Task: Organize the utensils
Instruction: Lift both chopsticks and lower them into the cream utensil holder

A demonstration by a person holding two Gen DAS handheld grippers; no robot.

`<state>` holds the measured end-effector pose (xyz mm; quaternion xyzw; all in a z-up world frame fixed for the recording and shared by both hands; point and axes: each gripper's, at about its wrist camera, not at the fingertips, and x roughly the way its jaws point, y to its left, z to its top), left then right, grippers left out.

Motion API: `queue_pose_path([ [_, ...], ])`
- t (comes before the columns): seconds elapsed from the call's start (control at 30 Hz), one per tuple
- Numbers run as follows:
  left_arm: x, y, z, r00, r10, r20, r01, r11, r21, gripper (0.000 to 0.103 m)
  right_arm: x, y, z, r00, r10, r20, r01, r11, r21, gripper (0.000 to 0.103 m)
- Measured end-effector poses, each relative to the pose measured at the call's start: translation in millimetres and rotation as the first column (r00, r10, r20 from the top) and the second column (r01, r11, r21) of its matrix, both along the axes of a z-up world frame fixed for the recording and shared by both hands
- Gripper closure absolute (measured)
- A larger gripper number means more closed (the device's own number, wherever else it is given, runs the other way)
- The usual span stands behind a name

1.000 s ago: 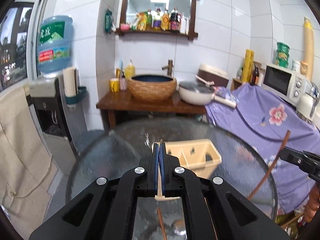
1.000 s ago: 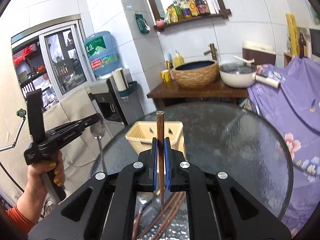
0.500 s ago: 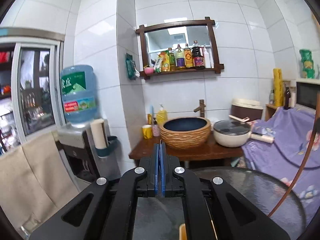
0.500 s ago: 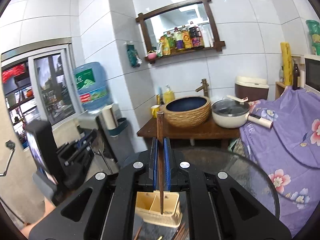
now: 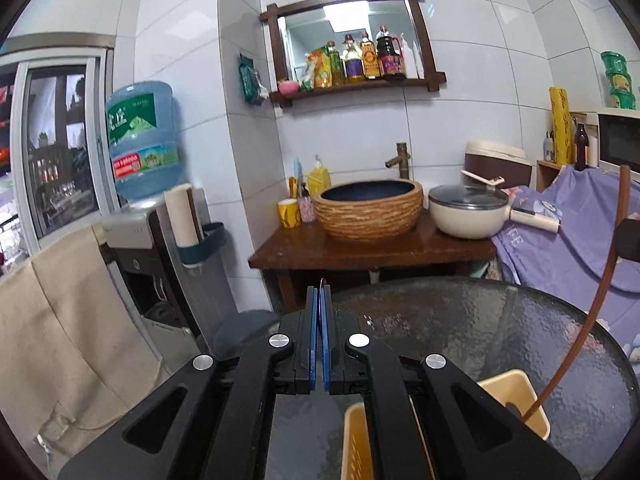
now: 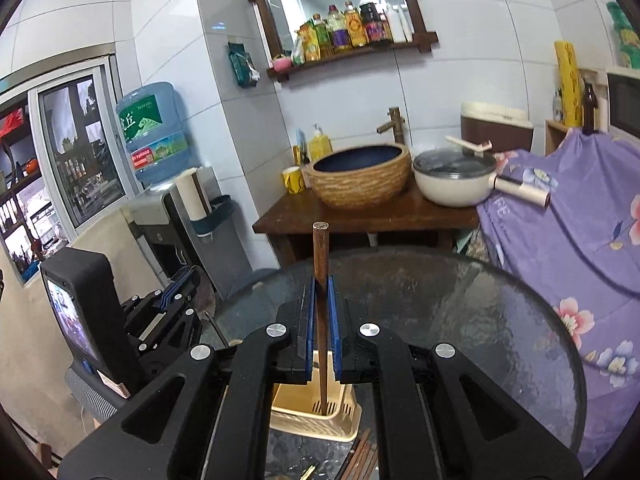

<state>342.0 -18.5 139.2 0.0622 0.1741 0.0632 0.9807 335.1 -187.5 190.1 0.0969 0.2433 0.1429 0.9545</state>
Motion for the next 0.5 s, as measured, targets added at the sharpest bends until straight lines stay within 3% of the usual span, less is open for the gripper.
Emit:
queue_pose_path([
  [0.2, -5, -1, -18, 0.999, -0.029, -0.041, 0.029, 1.000, 0.000, 0.101, 5, 6, -26, 0.999, 0.019, -0.045, -0.019, 1.000, -0.001, 0.096],
  [0.4, -2, 3, -33, 0.991, -0.065, -0.120, 0.059, 0.997, -0.057, 0.101, 10, 2, -40, 0.997, 0.018, -0.078, -0.015, 0.999, 0.029, 0.096],
  [0.5, -3, -1, -37, 0.989, -0.074, -0.126, 0.070, 0.997, -0.032, 0.101, 13, 0, -44, 0.996, 0.011, -0.089, -0.008, 0.999, 0.031, 0.096],
])
